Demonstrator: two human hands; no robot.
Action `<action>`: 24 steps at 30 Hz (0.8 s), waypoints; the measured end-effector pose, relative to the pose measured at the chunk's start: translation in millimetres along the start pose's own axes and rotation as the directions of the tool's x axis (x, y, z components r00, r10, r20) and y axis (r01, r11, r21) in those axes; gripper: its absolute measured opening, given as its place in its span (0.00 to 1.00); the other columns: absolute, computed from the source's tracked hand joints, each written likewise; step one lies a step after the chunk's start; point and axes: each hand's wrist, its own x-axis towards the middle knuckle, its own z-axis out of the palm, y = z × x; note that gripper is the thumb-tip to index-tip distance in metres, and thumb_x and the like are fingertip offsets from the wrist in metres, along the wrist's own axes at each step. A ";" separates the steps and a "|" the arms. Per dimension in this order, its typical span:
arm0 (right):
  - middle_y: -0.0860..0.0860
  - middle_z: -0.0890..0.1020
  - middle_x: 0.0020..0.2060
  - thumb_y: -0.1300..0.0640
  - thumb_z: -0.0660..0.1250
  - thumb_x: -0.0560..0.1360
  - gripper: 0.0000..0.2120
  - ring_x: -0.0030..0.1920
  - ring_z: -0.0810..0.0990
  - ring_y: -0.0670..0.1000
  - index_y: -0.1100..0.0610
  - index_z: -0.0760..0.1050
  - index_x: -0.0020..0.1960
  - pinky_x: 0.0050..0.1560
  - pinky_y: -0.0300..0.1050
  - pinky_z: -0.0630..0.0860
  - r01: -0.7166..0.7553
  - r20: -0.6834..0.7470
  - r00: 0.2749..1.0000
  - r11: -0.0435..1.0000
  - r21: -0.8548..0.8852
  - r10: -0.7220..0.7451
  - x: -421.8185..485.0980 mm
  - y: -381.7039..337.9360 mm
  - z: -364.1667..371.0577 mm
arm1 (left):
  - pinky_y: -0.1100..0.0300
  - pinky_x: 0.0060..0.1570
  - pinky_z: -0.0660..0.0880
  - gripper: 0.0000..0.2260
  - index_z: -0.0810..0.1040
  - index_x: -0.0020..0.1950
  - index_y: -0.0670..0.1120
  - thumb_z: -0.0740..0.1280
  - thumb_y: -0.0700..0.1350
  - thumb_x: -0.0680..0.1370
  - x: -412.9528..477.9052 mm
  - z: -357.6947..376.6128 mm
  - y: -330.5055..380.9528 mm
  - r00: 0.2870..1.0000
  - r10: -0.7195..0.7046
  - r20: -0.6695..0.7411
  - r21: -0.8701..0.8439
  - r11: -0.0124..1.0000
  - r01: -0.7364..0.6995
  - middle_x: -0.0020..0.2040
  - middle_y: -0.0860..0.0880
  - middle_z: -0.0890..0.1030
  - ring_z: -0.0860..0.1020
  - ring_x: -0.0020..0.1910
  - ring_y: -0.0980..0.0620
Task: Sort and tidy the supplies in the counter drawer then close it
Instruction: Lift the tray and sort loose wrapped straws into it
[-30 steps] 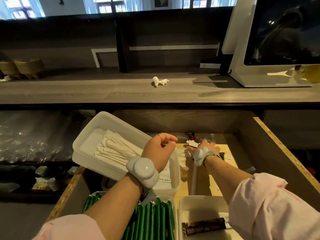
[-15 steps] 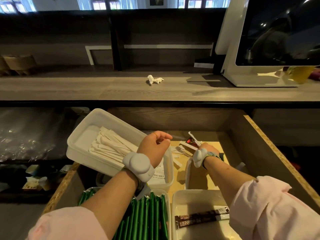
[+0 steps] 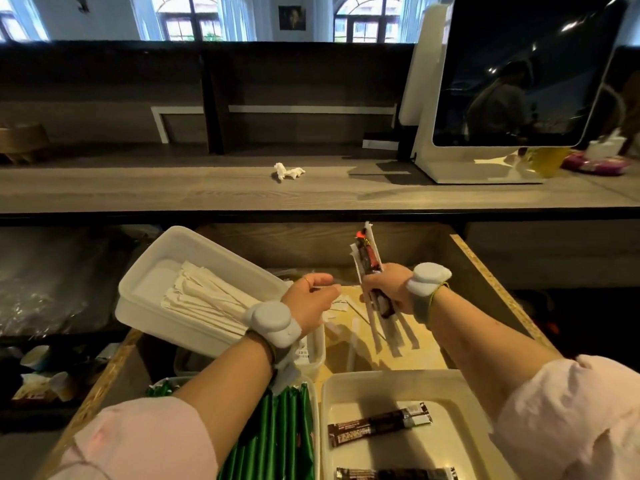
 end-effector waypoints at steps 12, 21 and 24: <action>0.55 0.78 0.28 0.64 0.58 0.78 0.09 0.27 0.77 0.49 0.63 0.74 0.42 0.29 0.38 0.75 0.040 0.279 0.951 0.946 0.323 -0.135 -48.6 -28.0 56.8 | 0.51 0.46 0.75 0.18 0.80 0.45 0.44 0.64 0.59 0.74 6.2 15.6 -0.7 0.941 -0.278 0.190 -0.626 0.704 0.335 0.40 0.42 0.76 0.76 0.40 0.43; 0.59 0.79 0.51 0.48 0.58 0.80 0.17 0.54 0.78 0.58 0.61 0.76 0.51 0.55 0.52 0.74 0.408 0.236 0.913 0.786 -0.465 -0.333 -50.1 -39.8 68.2 | 0.56 0.35 0.72 0.13 0.73 0.41 0.42 0.57 0.47 0.81 1.0 -11.7 1.2 0.949 -0.291 0.122 -0.646 0.702 0.299 0.36 0.44 0.75 0.73 0.35 0.47; 0.53 0.82 0.55 0.49 0.63 0.77 0.16 0.56 0.80 0.54 0.56 0.77 0.60 0.56 0.45 0.74 0.391 0.126 0.920 0.852 -0.349 -0.371 -52.7 -37.4 51.2 | 0.54 0.34 0.74 0.16 0.72 0.39 0.40 0.56 0.47 0.82 6.4 -10.3 -0.8 0.949 -0.301 0.098 -0.642 0.709 0.291 0.28 0.43 0.77 0.75 0.31 0.46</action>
